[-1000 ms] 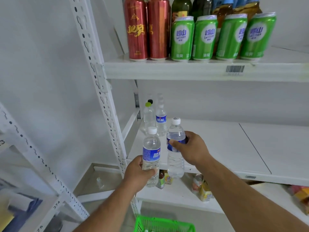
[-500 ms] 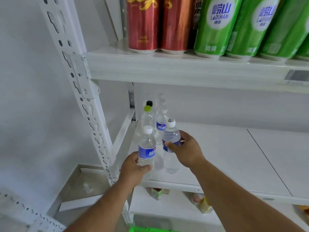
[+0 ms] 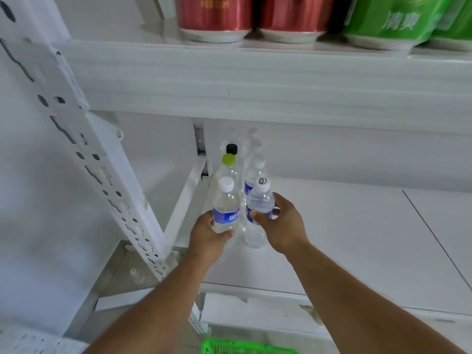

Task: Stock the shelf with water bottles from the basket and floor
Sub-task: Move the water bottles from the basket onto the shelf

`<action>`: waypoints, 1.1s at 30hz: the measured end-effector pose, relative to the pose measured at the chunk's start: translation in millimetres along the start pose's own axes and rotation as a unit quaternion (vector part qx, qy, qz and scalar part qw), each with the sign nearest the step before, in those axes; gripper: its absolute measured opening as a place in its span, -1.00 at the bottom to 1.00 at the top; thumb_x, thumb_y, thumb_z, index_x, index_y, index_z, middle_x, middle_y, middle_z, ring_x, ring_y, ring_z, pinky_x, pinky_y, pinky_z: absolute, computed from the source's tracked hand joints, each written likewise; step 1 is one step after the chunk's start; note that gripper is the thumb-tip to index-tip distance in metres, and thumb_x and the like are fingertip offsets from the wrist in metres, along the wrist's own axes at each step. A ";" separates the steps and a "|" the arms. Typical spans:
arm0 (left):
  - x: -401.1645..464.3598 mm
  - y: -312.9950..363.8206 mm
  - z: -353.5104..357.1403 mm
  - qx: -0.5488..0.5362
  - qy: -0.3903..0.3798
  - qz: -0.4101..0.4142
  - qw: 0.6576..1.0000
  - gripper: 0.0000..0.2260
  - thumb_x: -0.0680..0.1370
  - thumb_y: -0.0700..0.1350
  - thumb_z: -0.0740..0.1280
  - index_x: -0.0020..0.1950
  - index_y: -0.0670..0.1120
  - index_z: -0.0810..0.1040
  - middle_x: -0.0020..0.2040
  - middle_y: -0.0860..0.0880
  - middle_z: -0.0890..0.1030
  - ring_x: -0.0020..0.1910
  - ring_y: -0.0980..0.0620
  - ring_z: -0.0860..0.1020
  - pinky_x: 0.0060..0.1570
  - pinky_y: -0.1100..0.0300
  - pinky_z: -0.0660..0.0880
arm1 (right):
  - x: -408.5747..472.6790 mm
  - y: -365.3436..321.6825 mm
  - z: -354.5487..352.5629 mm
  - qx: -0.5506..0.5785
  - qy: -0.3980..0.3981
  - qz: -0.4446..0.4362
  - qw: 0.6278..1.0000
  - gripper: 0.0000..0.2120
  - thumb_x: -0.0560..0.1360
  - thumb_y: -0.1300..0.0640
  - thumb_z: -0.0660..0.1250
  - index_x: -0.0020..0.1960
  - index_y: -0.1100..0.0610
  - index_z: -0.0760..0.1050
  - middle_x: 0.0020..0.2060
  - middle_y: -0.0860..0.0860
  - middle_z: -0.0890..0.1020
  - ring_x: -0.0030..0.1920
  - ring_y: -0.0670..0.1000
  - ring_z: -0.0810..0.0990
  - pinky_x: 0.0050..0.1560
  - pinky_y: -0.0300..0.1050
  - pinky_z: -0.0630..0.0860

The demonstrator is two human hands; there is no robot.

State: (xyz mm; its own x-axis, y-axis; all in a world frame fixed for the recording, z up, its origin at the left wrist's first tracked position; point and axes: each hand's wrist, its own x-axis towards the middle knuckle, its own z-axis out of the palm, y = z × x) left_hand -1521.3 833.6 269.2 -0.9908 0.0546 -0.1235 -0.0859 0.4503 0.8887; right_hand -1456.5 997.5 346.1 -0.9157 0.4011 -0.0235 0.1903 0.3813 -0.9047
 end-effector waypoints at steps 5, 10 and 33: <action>14.2 -0.1 7.1 -0.003 0.001 0.012 1.000 -0.44 0.33 -0.13 0.60 0.29 -0.05 0.52 0.20 -0.01 0.59 0.18 0.01 0.56 0.14 0.15 0.51 | 8.3 1.3 5.0 0.006 0.010 -0.008 1.000 -0.81 0.42 0.12 0.45 0.01 -0.04 0.57 -0.13 -0.11 0.66 -0.09 -0.10 0.60 -0.23 -0.35 0.45; 24.4 -10.2 10.3 0.001 -0.013 0.012 1.000 -0.40 0.27 0.02 0.59 0.28 0.05 0.51 0.18 0.05 0.59 0.16 0.04 0.58 0.16 -0.03 0.58 | 16.8 1.8 5.0 0.010 0.010 -0.010 1.000 -0.80 0.43 0.14 0.46 0.04 -0.01 0.56 -0.09 -0.06 0.65 -0.07 -0.04 0.59 -0.17 -0.29 0.49; -34.3 0.8 -15.4 0.189 -0.114 -0.012 0.975 -0.31 0.53 0.02 0.39 0.57 -0.05 0.15 0.52 -0.03 0.28 0.48 -0.04 0.31 0.32 0.18 0.30 | -17.8 33.0 2.7 -0.133 -0.070 0.149 0.977 -0.29 0.57 -0.07 0.31 0.60 0.08 0.07 0.53 0.03 0.30 0.45 0.06 0.37 0.31 -0.11 0.36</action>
State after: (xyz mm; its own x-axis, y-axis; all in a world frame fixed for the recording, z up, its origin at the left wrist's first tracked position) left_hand -1489.0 818.4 280.9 -0.9366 0.2163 -0.2755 -0.0221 0.7485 0.6627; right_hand -1434.9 1000.7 315.5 -0.8418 0.4169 -0.3429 0.5234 0.4752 -0.7072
